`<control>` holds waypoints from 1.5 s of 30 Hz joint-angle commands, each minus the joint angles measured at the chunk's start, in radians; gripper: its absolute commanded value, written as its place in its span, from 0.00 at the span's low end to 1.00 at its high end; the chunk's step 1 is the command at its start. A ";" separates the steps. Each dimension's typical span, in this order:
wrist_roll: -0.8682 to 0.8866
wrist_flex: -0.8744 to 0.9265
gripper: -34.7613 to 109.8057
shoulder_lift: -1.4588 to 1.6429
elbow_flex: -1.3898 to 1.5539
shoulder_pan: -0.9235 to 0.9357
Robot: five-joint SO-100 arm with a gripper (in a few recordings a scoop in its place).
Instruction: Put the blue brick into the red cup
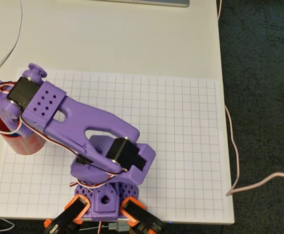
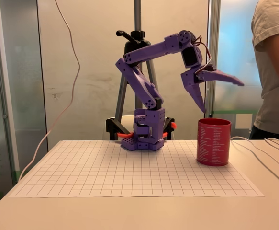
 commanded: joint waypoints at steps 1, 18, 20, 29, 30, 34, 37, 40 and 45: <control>0.009 -0.012 0.24 0.009 -0.028 0.000; -0.018 -0.466 0.24 0.368 0.229 0.804; -0.043 -0.466 0.24 0.446 0.235 0.907; -0.201 -0.437 0.24 0.877 0.370 1.108; -0.218 -0.414 0.24 0.923 0.403 1.101; -0.232 -0.341 0.24 0.983 0.506 1.065; -0.256 -0.348 0.24 0.983 0.617 1.037; -0.276 -0.371 0.24 0.983 0.808 1.025; -0.206 -0.362 0.24 0.985 1.000 1.005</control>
